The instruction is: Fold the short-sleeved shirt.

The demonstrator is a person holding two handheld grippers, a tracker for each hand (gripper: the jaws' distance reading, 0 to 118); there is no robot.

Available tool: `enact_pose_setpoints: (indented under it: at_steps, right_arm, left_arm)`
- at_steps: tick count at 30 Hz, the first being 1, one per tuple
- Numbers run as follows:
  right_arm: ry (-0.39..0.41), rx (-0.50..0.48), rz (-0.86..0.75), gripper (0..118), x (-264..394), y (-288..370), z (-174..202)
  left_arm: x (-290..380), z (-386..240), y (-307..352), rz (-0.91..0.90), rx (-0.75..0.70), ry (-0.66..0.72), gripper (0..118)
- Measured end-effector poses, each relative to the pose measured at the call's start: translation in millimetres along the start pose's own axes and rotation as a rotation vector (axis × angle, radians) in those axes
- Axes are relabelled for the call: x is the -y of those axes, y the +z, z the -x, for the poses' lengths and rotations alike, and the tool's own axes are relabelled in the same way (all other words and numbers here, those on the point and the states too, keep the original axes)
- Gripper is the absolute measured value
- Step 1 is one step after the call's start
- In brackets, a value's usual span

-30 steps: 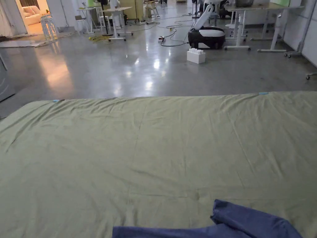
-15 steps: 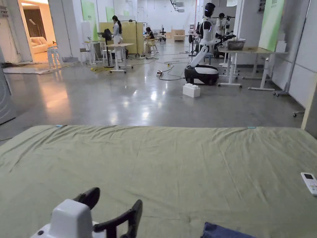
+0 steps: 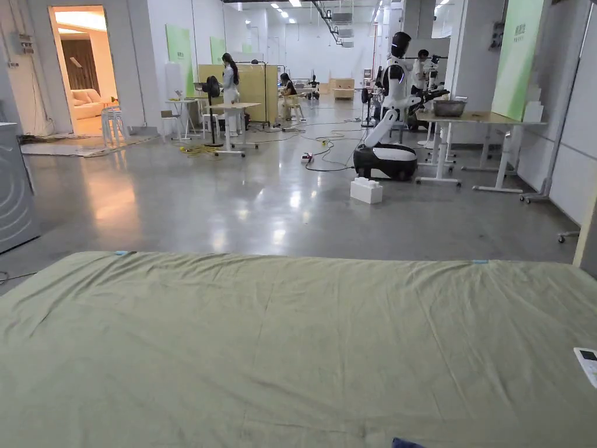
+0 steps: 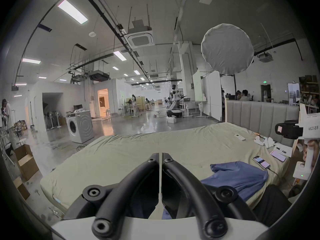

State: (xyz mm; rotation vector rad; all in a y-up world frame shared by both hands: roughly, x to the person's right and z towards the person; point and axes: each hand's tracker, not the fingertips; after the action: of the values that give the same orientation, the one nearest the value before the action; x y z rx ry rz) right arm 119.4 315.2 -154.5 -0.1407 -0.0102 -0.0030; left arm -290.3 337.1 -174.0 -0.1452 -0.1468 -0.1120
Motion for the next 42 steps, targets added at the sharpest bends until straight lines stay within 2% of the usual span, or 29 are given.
enact_pose_setpoints:
  at_steps: [12, 16, 19, 20, 23, 24, 25, 31, 35, 36, 37, 38, 40, 42]
  right_arm:
    - [-0.018, -0.003, 0.023, 0, 2.4, -3.7, 1.3]
    - [-0.029, -0.012, 0.048, 0, 7.5, -7.5, 0.8]
    - [-0.036, -0.019, 0.074, 0, 17.2, -11.4, -1.5]
    - [-0.042, -0.019, 0.085, 0, 21.1, -13.2, -2.8]
    - [-0.073, -0.015, 0.141, 0, 36.3, -20.3, -10.2]
    - [-0.078, -0.009, 0.152, 0, 40.9, -23.0, -12.8]
    - [-0.083, -0.008, 0.167, 0, 45.1, -25.3, -15.4]
    - [-0.103, 0.039, 0.234, 0, 62.0, -22.4, -32.9]
    - [-0.102, 0.103, 0.290, 0, 76.9, -13.6, -47.3]
    - [-0.101, 0.117, 0.299, 0, 80.0, -11.0, -50.5]
    - [-0.100, 0.128, 0.307, 0, 82.8, -8.8, -53.2]
    - [-0.105, 0.137, 0.313, 0, 85.0, -6.4, -54.6]
    - [-0.143, 0.142, 0.333, 0, 90.1, -9.2, -60.1]
    - [-0.171, 0.130, 0.347, 0, 90.7, -18.0, -64.3]
  left_arm:
    - [-1.3, 7.5, -9.4, 0.016, 0.053, 0.098, 0]
    - [4.8, 13.4, -36.8, 0.102, 0.105, 0.187, 0]
    - [20.7, 19.0, -79.2, 0.254, 0.155, 0.236, 2]
    - [27.9, 20.7, -95.5, 0.292, 0.175, 0.256, 10]
    - [56.6, 23.9, -157.0, 0.416, 0.223, 0.393, 69]
    - [67.8, 22.4, -182.0, 0.462, 0.242, 0.420, 83]
    - [78.9, 20.0, -204.2, 0.488, 0.263, 0.425, 83]
    - [144.4, -0.3, -313.3, 0.743, 0.165, 0.257, 83]
    - [176.5, -15.3, -345.9, 0.847, 0.130, 0.138, 78]
    - [178.8, -22.8, -349.5, 0.882, 0.088, 0.050, 76]
    - [176.5, -32.1, -346.3, 0.864, 0.062, -0.031, 67]
    - [173.6, -38.3, -344.5, 0.847, 0.093, -0.050, 48]
    - [172.5, -44.4, -347.2, 0.874, 0.117, -0.091, 35]
    - [172.9, -44.0, -351.8, 0.901, 0.129, -0.045, 21]
